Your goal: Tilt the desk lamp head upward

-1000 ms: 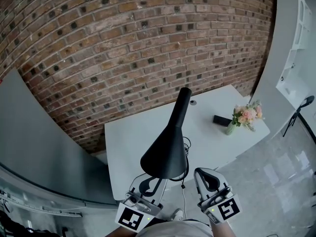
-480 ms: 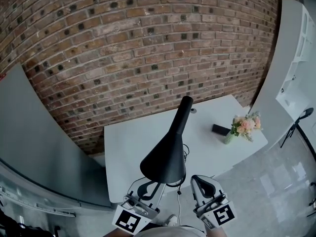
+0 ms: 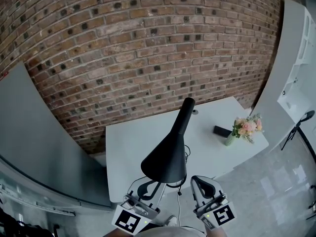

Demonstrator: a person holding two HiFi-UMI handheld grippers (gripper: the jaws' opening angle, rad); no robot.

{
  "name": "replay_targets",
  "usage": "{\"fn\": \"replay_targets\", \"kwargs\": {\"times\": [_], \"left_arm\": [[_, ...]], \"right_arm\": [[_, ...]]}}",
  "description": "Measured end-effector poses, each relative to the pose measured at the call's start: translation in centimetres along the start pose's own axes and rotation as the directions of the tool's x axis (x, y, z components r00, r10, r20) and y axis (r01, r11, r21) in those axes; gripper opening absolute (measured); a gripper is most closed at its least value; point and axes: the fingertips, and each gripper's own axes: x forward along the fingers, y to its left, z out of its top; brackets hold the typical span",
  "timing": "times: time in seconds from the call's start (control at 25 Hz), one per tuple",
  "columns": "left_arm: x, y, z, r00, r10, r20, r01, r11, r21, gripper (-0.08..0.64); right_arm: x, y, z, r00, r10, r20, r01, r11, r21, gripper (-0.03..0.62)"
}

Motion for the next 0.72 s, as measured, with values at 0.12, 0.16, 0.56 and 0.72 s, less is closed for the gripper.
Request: {"fn": "replay_targets", "kwargs": {"times": [0.12,0.16,0.56,0.72], "left_arm": [[0.11,0.04,0.02,1.0,0.002,0.001,-0.002,1.0,0.003,0.008],[0.13,0.03,0.02,1.0,0.003,0.001,-0.003,1.0,0.002,0.008],[0.2,-0.05,0.17,1.0,0.018,-0.002,-0.018,1.0,0.009,0.008],[0.14,-0.02,0.13,1.0,0.025,-0.004,-0.025,1.0,0.008,0.006]], "right_arm": [[0.1,-0.04,-0.02,1.0,0.004,0.003,-0.004,1.0,0.0,0.014],[0.1,-0.05,-0.04,1.0,0.005,0.003,-0.005,1.0,0.0,0.014],[0.04,-0.24,-0.16,1.0,0.014,0.007,-0.014,1.0,0.005,0.014],[0.17,-0.11,-0.19,1.0,0.023,0.006,-0.023,1.0,0.002,0.014]]}}
